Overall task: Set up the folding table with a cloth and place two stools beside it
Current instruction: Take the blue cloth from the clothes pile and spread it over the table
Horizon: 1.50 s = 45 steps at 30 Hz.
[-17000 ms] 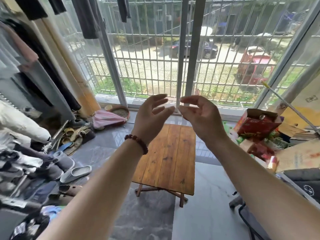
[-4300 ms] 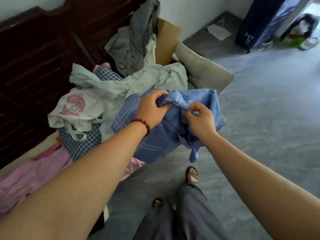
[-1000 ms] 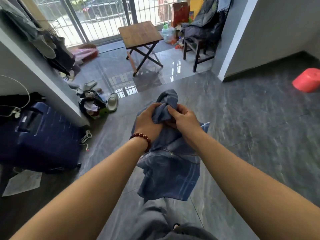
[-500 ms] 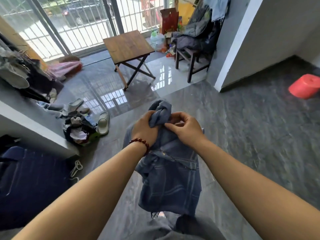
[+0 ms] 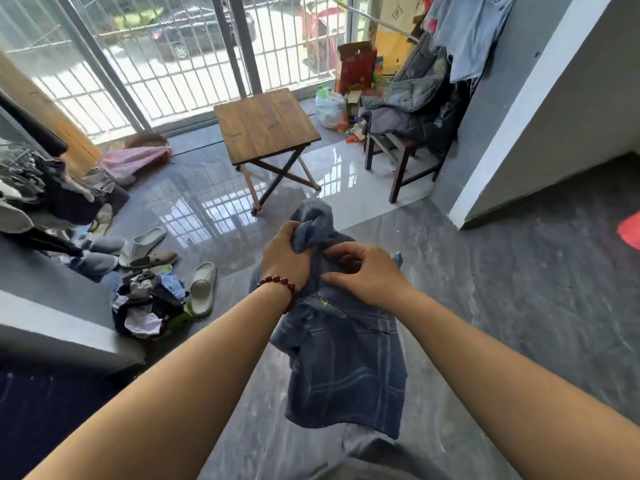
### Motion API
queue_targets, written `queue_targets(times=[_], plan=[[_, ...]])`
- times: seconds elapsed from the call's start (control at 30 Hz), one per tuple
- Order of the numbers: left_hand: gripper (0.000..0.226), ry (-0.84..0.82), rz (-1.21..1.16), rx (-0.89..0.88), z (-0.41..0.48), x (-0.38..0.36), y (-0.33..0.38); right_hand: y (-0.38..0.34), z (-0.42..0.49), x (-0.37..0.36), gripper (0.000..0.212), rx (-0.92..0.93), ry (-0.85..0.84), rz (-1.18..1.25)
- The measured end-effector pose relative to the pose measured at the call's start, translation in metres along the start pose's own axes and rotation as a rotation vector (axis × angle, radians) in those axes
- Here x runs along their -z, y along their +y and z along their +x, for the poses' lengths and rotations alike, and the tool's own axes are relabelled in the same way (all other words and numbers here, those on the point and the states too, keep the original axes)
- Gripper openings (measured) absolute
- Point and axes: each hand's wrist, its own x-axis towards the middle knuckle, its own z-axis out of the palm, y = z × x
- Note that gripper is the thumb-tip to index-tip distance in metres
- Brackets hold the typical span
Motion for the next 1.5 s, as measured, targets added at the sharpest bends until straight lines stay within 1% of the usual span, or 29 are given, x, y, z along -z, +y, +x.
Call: queue_targets(times=[0.1, 0.2, 0.3, 0.37, 0.43, 0.5, 0.67, 0.8, 0.9, 1.0, 1.07, 1.17, 1.23, 1.37, 1.47, 1.5], plan=[[0.017, 0.015, 0.016, 0.025, 0.048, -0.007, 0.014, 0.003, 0.044, 0.022, 0.044, 0.012, -0.023, -0.038], [0.020, 0.044, 0.032, 0.033, 0.093, -0.015, 0.031, 0.003, 0.087, 0.042, 0.052, 0.037, -0.029, -0.078], [0.013, 0.063, 0.009, 0.020, 0.129, -0.020, 0.040, 0.001, 0.123, 0.056, 0.059, 0.102, -0.060, -0.134], [0.014, 0.083, -0.032, 0.060, 0.155, -0.020, 0.039, -0.001, 0.149, 0.061, 0.063, 0.148, -0.079, -0.176], [0.012, 0.107, -0.090, 0.111, 0.184, -0.019, 0.037, -0.003, 0.176, 0.064, 0.066, 0.163, -0.088, -0.189], [0.013, 0.109, -0.129, 0.126, 0.214, -0.018, 0.034, -0.005, 0.205, 0.065, 0.067, 0.163, -0.080, -0.196], [0.013, 0.073, -0.141, 0.123, 0.297, -0.014, 0.025, -0.012, 0.289, 0.062, 0.066, 0.143, -0.055, -0.206], [0.013, 0.062, -0.167, 0.162, 0.370, -0.002, 0.017, -0.023, 0.362, 0.058, 0.067, 0.113, -0.062, -0.208], [0.012, 0.078, -0.188, 0.167, 0.419, 0.013, 0.011, -0.032, 0.409, 0.057, 0.075, 0.107, -0.107, -0.219], [0.011, 0.075, -0.154, 0.139, 0.467, 0.028, 0.007, -0.042, 0.453, 0.055, 0.088, 0.133, -0.161, -0.301], [0.013, 0.074, -0.138, 0.139, 0.494, 0.036, 0.006, -0.047, 0.480, 0.052, 0.091, 0.173, -0.190, -0.365], [0.012, 0.081, -0.150, 0.145, 0.526, 0.041, 0.002, -0.050, 0.516, 0.049, 0.075, 0.230, -0.157, -0.423], [0.013, 0.070, -0.151, 0.153, 0.549, 0.043, 0.001, -0.050, 0.542, 0.048, 0.064, 0.241, -0.121, -0.414], [0.027, 0.031, -0.130, 0.174, 0.599, 0.040, -0.004, -0.047, 0.598, 0.049, 0.053, 0.207, -0.082, -0.368], [0.031, 0.014, -0.150, 0.204, 0.642, 0.033, -0.010, -0.043, 0.645, 0.053, 0.045, 0.180, -0.057, -0.349], [0.029, 0.006, -0.156, 0.214, 0.657, 0.030, -0.010, -0.041, 0.662, 0.055, 0.043, 0.175, -0.050, -0.341]])
